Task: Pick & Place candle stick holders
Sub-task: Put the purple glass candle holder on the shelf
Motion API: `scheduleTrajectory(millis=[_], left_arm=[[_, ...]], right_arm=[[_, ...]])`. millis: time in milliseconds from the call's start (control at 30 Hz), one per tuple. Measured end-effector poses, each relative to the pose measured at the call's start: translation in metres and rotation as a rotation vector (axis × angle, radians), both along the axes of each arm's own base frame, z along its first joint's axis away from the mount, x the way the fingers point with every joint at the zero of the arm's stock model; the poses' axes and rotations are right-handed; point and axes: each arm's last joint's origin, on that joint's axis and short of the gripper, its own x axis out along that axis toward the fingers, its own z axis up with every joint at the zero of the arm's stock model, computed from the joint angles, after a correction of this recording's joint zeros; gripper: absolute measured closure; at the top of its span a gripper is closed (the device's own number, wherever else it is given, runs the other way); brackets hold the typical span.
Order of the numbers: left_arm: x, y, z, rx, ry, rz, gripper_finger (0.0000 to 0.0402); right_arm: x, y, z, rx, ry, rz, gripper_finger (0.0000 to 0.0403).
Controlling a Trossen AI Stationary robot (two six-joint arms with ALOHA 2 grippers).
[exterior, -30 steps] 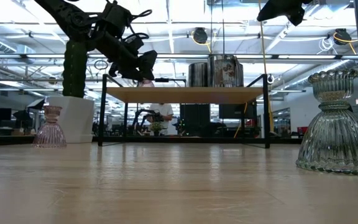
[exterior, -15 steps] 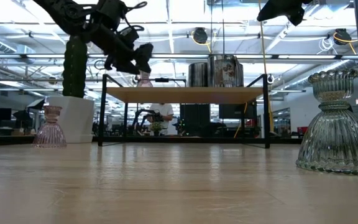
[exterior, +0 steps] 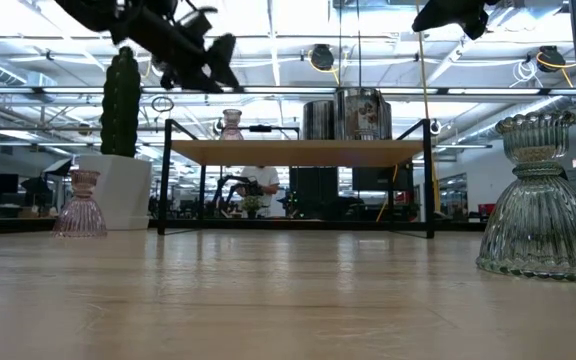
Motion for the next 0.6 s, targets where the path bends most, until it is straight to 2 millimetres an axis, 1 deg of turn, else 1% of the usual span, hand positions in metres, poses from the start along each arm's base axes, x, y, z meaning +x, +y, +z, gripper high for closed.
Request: scheduleTrajectory(millis=[133, 300, 433, 500, 600], left_arm=[[-0.010, -0.020, 0.016, 0.012, -0.030, -0.053, 0.0178], [-0.027, -0.052, 0.030, -0.023, -0.032, -0.150, 0.0178], [-0.045, -0.079, 0.029, -0.158, -0.006, -0.243, 0.0178], [-0.054, -0.091, 0.026, -0.259, 0.007, -0.283, 0.0179], [-0.065, -0.105, 0.018, -0.430, 0.028, -0.294, 0.0179]], right_arm=[[0.000, 0.000, 0.000, 0.000, 0.000, 0.000, 0.0403], [0.000, 0.000, 0.000, 0.000, 0.000, 0.000, 0.0403], [0.000, 0.000, 0.000, -0.002, 0.001, 0.001, 0.0403], [0.000, 0.000, 0.000, -0.004, 0.001, 0.001, 0.0403], [0.000, 0.000, 0.000, -0.004, 0.001, 0.001, 0.0403]])
